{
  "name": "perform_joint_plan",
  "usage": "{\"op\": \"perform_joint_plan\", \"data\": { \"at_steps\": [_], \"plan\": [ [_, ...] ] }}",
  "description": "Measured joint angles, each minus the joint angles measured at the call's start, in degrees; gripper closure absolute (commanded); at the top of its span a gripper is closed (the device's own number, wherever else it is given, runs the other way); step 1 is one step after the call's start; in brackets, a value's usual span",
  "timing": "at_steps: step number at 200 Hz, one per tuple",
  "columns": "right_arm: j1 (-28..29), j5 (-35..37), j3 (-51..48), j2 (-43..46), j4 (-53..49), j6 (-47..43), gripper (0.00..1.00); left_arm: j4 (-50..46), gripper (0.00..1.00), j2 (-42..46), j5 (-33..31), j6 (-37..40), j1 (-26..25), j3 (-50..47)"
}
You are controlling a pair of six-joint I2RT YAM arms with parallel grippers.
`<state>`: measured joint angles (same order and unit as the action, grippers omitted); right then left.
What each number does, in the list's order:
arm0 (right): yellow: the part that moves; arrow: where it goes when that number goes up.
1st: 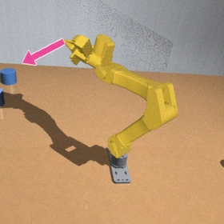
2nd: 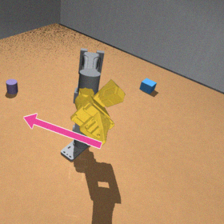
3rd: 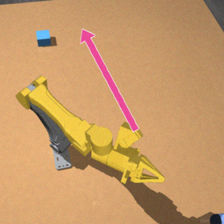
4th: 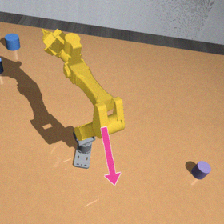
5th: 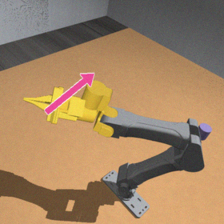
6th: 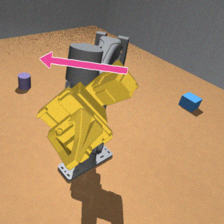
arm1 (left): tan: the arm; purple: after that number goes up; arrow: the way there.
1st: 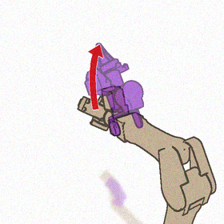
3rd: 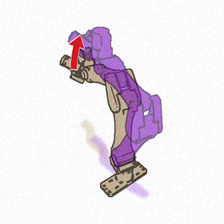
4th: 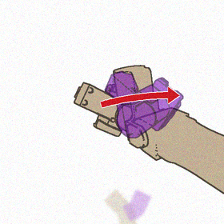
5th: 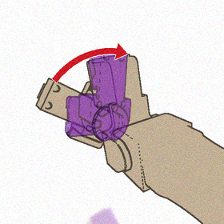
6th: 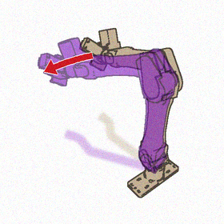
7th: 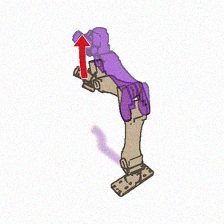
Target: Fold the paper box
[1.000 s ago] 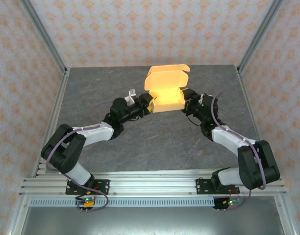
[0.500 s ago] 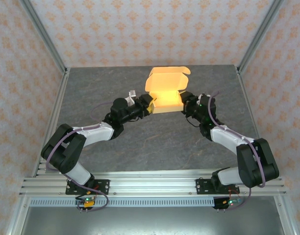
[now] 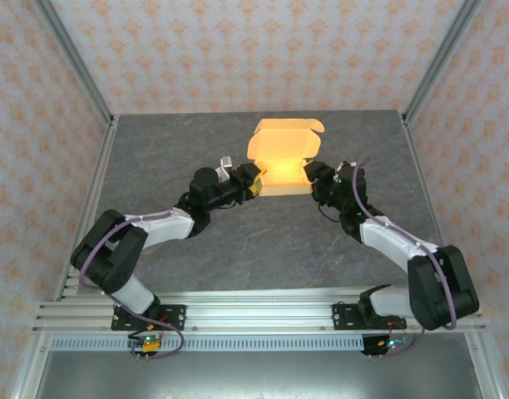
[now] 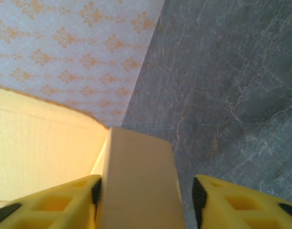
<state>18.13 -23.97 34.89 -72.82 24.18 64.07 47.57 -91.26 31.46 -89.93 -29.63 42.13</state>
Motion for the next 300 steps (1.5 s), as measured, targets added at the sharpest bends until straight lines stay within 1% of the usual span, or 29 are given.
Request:
{"op": "perform_joint_plan", "data": {
  "at_steps": [25,42,79,105,119,137,159,180,201,215,242,261,279,300],
  "plan": [
    [-0.1,0.0,0.0,3.5,-1.2,0.2,0.35,1.1,0.74,0.0,0.0,0.0,0.0,0.0],
    [-0.3,-0.1,-0.1,6.0,-1.4,0.9,0.32,1.2,0.74,0.0,-0.1,0.0,0.0,0.0],
    [-1.6,-0.9,0.0,10.7,-3.9,0.1,0.31,1.5,0.74,0.0,-0.2,0.3,0.0,-0.5],
    [-2.1,-0.8,1.3,12.9,-11.9,-5.5,0.3,0.1,0.74,0.6,-0.2,3.1,0.2,-0.5],
    [-2.2,-0.2,2.7,13.8,-17.3,-11.1,0.28,-2.9,0.74,1.9,-0.2,7.0,0.2,-0.4],
    [-2.3,1.0,4.3,15.3,-23.3,-18.4,0.26,-8.6,0.74,3.0,0.0,13.8,0.4,1.2],
    [-3.6,1.5,6.0,16.2,-27.8,-25.2,0.25,-13.7,0.74,3.1,0.0,22.9,0.5,2.8],
    [-4.3,2.0,6.8,16.2,-30.6,-31.3,0.25,-17.8,0.74,3.1,0.1,33.9,0.3,3.1],
    [-4.3,2.2,7.1,16.3,-32.6,-37.1,0.25,-17.6,0.74,3.1,0.9,43.3,-0.5,2.3],
    [-4.4,2.1,7.0,17.0,-33.2,-41.1,0.22,-17.0,0.74,3.1,2.0,48.1,-1.3,1.7],
    [-4.4,1.7,3.7,21.4,-31.3,-50.4,0.2,-16.5,0.75,2.9,4.0,54.2,-2.3,1.5],
    [-4.4,2.1,1.1,23.5,-30.5,-55.1,0.2,-16.5,0.75,2.8,4.6,56.9,-2.3,1.5],
    [-4.4,3.1,-0.7,23.6,-29.6,-57.6,0.2,-16.5,0.75,2.6,5.0,57.5,-2.2,1.6],
    [-4.4,4.8,-1.9,23.4,-28.3,-58.7,0.19,-16.3,0.75,0.7,6.2,55.8,-1.6,1.9]
  ]
}}
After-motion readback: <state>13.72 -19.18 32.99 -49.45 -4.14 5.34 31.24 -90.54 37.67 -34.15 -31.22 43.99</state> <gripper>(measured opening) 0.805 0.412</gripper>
